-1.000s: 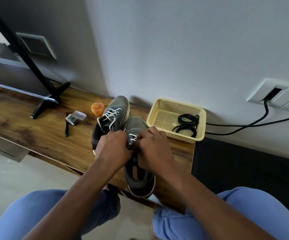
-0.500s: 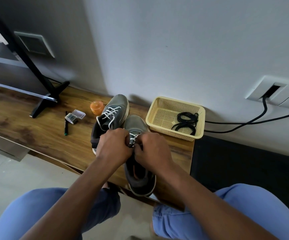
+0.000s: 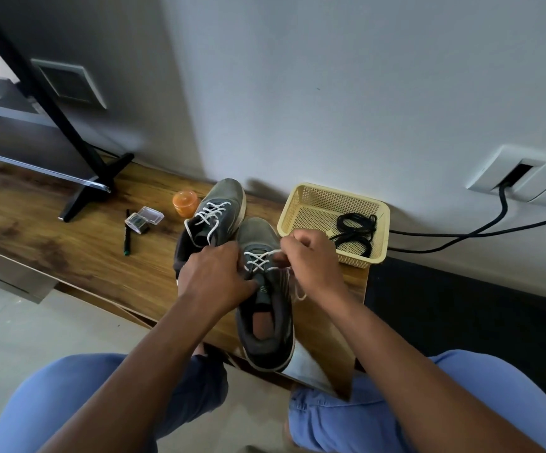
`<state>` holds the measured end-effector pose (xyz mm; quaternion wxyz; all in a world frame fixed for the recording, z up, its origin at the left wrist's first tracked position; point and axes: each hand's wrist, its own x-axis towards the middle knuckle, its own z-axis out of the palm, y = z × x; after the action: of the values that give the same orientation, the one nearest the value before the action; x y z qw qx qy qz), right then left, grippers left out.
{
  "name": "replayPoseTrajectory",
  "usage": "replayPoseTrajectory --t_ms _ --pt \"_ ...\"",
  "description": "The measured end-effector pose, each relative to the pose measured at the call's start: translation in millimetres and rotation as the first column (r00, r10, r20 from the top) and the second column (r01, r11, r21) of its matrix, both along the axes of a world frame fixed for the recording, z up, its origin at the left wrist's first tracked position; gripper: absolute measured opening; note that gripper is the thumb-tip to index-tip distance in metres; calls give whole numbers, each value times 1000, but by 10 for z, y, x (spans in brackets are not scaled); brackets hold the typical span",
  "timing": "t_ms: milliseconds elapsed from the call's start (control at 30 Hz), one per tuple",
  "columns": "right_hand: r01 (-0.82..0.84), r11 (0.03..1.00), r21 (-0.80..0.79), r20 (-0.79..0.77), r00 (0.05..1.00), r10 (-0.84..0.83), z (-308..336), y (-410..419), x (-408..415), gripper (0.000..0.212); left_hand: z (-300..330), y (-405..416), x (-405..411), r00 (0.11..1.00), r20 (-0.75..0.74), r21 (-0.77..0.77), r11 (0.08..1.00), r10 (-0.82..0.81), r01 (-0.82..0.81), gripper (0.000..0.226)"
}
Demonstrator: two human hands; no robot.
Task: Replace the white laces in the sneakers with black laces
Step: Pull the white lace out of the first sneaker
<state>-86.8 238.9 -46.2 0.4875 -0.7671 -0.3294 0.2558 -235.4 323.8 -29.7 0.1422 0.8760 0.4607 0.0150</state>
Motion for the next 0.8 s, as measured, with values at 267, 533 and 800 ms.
replayPoseTrajectory --t_ms 267,533,800 --pt "-140 862 -487 501 763 407 107 -151 104 26 10 -86 165 990 63 87 989 -127 121 19" --pt "-300 751 -588 350 743 571 115 -139 75 40 -77 -59 295 995 30 118 989 -94 90 12" --pt "-189 846 -499 523 712 468 45 -164 -135 32 -108 -14 298 990 103 105 991 -99 88 3"
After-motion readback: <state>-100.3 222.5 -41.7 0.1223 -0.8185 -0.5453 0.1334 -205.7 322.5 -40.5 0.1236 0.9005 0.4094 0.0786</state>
